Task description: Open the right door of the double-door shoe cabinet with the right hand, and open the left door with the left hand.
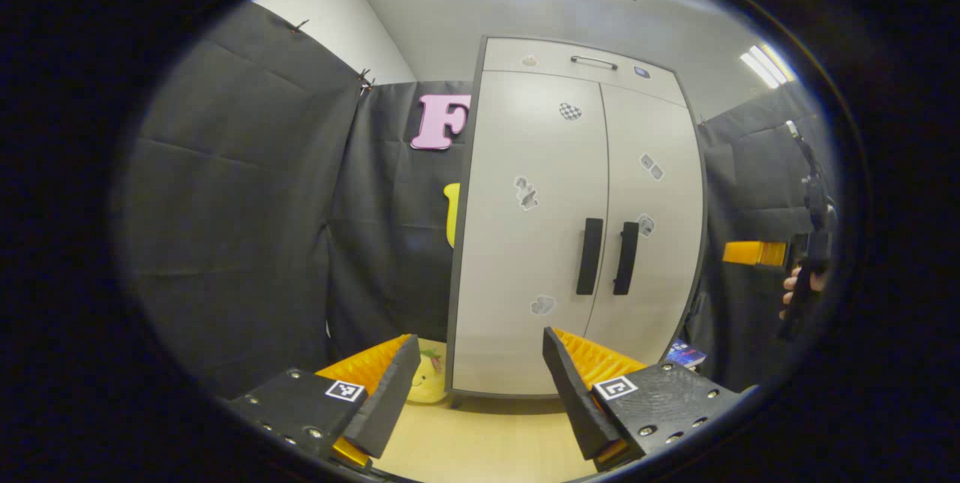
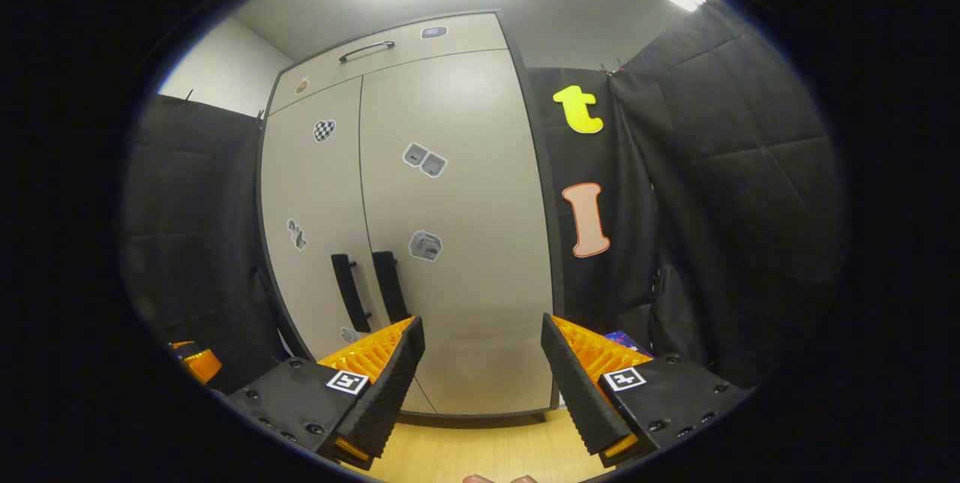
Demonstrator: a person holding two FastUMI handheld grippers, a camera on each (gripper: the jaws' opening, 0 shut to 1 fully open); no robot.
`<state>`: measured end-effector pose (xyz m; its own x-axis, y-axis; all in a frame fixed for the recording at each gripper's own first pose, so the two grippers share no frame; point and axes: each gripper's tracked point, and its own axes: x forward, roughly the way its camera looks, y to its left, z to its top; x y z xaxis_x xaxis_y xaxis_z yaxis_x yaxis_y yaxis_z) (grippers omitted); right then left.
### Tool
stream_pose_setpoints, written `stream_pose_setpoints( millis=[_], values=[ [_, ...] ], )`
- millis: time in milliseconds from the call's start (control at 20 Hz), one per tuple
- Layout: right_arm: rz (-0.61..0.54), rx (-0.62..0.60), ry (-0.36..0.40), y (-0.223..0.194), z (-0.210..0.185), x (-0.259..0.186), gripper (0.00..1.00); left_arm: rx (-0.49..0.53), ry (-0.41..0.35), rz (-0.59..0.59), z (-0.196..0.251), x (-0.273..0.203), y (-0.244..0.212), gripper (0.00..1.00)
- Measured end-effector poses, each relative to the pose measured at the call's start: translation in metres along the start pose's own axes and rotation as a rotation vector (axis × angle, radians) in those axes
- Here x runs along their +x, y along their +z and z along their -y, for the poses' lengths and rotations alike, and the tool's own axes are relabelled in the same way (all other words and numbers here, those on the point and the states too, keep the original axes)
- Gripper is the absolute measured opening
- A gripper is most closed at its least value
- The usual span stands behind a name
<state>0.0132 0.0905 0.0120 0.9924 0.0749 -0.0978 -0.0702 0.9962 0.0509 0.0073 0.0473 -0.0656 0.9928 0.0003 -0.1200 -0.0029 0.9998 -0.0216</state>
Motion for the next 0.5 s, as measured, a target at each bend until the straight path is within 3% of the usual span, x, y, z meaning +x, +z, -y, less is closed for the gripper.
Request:
stream_pose_setpoints(
  millis=[200, 500],
  values=[
    [-0.022, -0.012, 0.062, 0.013, -0.037, 0.016, 0.98, -0.055, -0.025, -0.022, -0.006, -0.003, -0.012, 0.94],
    [0.021, -0.071, 0.103, 0.025, -0.080, 0.047, 0.98, -0.043, -0.004, -0.021, -0.033, -0.014, -0.025, 0.95]
  ],
)
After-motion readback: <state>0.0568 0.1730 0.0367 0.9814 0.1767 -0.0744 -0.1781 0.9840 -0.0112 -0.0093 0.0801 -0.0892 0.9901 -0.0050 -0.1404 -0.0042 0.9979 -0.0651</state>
